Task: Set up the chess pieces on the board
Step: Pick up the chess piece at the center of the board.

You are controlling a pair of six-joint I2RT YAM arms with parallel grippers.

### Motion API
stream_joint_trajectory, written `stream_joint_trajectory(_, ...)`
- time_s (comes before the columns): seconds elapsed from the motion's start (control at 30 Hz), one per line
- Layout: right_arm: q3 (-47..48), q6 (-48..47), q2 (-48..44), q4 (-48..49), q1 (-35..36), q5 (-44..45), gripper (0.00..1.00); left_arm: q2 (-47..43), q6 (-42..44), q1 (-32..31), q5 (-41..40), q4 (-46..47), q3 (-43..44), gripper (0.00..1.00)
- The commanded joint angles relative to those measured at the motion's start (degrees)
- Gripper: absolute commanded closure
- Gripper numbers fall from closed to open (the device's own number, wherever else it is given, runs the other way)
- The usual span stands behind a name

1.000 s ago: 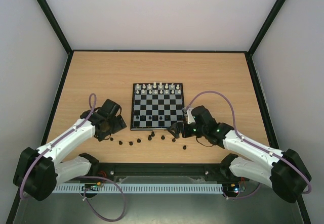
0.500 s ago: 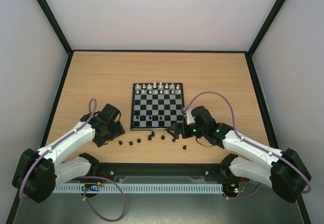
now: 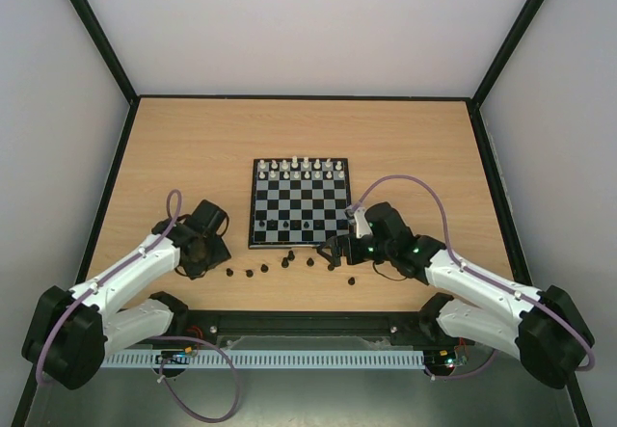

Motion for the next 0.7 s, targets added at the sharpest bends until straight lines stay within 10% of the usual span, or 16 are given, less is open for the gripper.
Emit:
stream_joint_trajectory(0.0, -0.78, 0.22, -1.41, 0.01, 0.39, -1.03, 0.01, -0.24, 0.47, 0.42, -0.97, -1.22, -0.36, 0.39)
stream_joint_trajectory(0.67, -0.82, 0.22, -2.81, -0.34, 0.63, -1.46, 0.02, 4.31, 3.09, 1.74, -1.12, 1.99, -0.65, 0.74)
